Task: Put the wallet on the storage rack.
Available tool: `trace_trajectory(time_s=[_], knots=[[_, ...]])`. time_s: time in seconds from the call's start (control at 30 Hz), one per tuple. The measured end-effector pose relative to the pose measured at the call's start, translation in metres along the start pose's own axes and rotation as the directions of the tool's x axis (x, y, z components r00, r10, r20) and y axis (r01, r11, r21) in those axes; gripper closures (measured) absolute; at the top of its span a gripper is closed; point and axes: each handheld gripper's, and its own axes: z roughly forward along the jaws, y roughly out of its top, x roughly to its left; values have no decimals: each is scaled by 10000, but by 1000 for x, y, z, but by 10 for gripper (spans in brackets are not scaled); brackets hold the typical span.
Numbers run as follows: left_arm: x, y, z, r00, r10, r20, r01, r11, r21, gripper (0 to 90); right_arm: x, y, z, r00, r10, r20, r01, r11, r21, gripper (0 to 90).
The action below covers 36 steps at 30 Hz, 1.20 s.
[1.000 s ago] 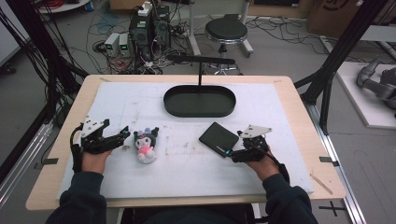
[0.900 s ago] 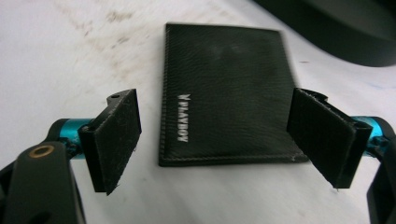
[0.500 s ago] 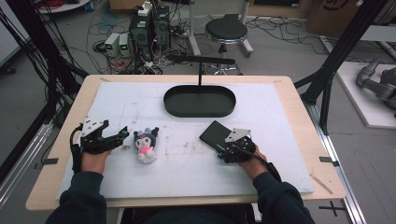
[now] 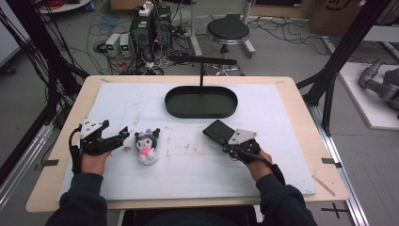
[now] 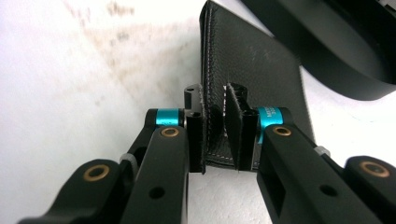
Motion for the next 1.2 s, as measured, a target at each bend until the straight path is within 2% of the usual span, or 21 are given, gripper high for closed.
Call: trace_trajectory(time_s=[0.03, 0.13, 0.23, 0.37, 0.47, 0.5, 0.53, 0.57, 0.63, 0.67, 0.7, 0.8, 0.87, 0.93, 1.17, 1.2], knots=[[0, 0, 0, 10000, 19, -18, -19, 10000, -4, 211, -2, 0, -3, 9993, 297, -215, -303, 9991, -290, 811], [1, 0, 0, 10000, 26, -8, -26, 10000, 24, 211, -6, 1, -13, 9968, 679, -411, -712, 9940, -834, 826], [1, 0, 0, 10000, 41, -31, -41, 10000, 68, 211, -12, 6, -29, 9916, 1160, -569, -1235, 9802, -1545, 843], [1, 0, 0, 10000, 62, -46, -62, 9999, 81, 212, -14, 8, -37, 9903, 1307, -468, -1371, 9732, -1845, 848], [2, 0, 0, 10000, 64, -66, -63, 9999, 80, 212, -18, 9, -44, 9842, 1673, -582, -1760, 9600, -2179, 849], [2, 0, 0, 10000, 60, -58, -60, 10000, 71, 212, -18, 9, -44, 9842, 1673, -582, -1760, 9600, -2179, 849], [2, 0, 0, 10000, 46, -63, -46, 10000, 62, 212, -20, 9, -48, 9783, 1945, -715, -2059, 9515, -2288, 849], [2, 0, 0, 10000, 33, -69, -33, 10000, 52, 212, -20, 9, -48, 9783, 1945, -715, -2059, 9515, -2288, 849], [2, 0, 0, 10000, 42, -68, -41, 10000, 58, 213, -24, 6, -50, 9693, 2292, -885, -2439, 9411, -2341, 849], [2, 0, 0, 10000, 49, -67, -48, 10000, 58, 213, -26, 4, -50, 9665, 2406, -898, -2552, 9391, -2301, 849], [2, 0, 0, 10000, 56, -65, -55, 10000, 64, 213, -28, 1, -51, 9627, 2586, -797, -2701, 9355, -2279, 848], [1, 0, 0, 10000, 42, -56, -41, 10000, 71, 213, -35, -6, -52, 9574, 2875, -281, -2866, 9335, -2156, 847], [1, 0, 0, 10000, 52, -57, -51, 10000, 82, 213, -40, -13, -52, 9503, 3108, -173, -3075, 9287, -2074, 847], [1, -1, 1, 10000, 49, -68, -48, 10000, 75, 213, -45, -18, -52, 9422, 3346, -174, -3303, 9188, -2161, 847], [1, -1, 1, 10000, 19, -70, -19, 10000, 82, 213, -47, -20, -51, 9434, 3315, -86, -3256, 9210, -2141, 803], [1, -1, 1, 10000, 29, -67, -28, 10000, 86, 213, -47, -20, -50, 9445, 3283, -98, -3234, 9245, -2016, 785]])
